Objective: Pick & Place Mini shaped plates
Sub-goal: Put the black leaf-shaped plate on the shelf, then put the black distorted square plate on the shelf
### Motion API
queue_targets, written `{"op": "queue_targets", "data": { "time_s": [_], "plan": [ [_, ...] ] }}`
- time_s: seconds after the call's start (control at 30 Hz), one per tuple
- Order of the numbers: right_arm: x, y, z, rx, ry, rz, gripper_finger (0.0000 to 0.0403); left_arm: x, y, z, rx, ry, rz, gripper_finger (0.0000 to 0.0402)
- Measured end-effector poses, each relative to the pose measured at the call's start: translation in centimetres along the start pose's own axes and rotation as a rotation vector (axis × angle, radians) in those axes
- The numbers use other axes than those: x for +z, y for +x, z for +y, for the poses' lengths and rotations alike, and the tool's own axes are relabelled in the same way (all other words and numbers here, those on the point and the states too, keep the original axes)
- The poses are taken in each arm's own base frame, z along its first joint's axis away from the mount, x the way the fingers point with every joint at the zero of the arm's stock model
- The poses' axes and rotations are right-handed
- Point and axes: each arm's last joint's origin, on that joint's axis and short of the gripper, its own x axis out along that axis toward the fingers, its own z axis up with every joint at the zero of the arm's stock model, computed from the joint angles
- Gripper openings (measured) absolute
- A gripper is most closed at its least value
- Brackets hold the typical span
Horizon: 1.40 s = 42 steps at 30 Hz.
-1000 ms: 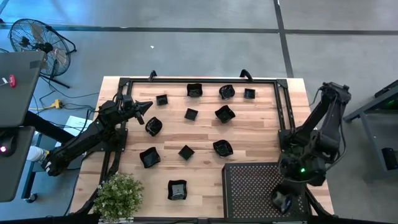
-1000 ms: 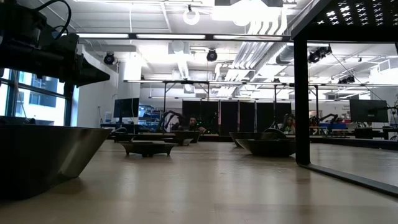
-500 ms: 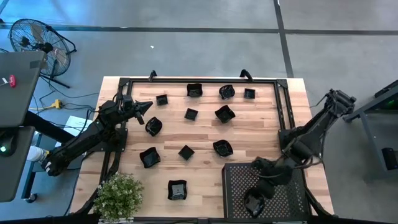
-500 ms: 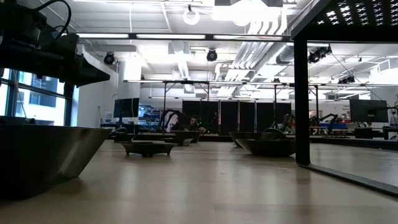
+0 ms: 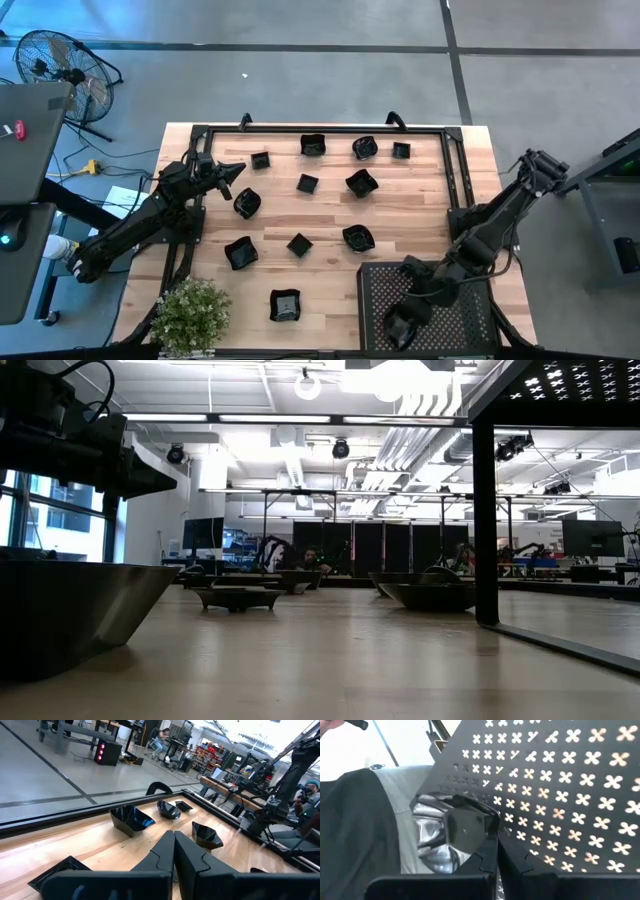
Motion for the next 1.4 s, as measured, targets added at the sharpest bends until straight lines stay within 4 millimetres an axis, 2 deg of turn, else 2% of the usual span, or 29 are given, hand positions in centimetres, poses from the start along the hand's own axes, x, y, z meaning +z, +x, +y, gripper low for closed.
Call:
{"op": "queue_targets", "data": {
  "time_s": [0.27, 0.57, 0.7, 0.83, 0.93, 1.07, 1.4],
  "plan": [
    [0.0, 0.2, 0.1, -0.005, 0.010, 0.004, 0.0005, 0.0, 0.0, 0.0, 0.000, 0.018, 0.000, 0.0001],
    [0.0, -0.1, 0.3, 0.019, 0.025, 0.000, 0.0068, 0.0, 0.0, 0.0, 0.000, 0.014, 0.000, 0.0001],
    [0.0, -1.6, 0.3, 0.059, 0.022, -0.007, 0.0091, 0.0, 0.0, 0.0, -0.014, -0.012, 0.005, 0.0001],
    [0.6, -4.0, 0.0, 0.104, 0.020, -0.052, 0.0086, 0.3, -0.1, -0.3, -0.050, -0.003, 0.022, 0.0001],
    [1.7, -5.9, -0.7, 0.112, -0.011, -0.127, 0.0058, 0.5, -0.1, -0.4, -0.055, 0.019, 0.051, 0.0001],
    [4.2, -8.0, -1.9, 0.073, -0.110, -0.269, 0.0009, 0.9, 0.1, -0.6, -0.050, 0.030, 0.069, 0.0001],
    [11.8, -11.2, -5.4, -0.157, -0.353, -0.542, 0.0003, 0.3, 1.4, -0.1, -0.025, 0.001, 0.190, 0.0001]
  ]
}}
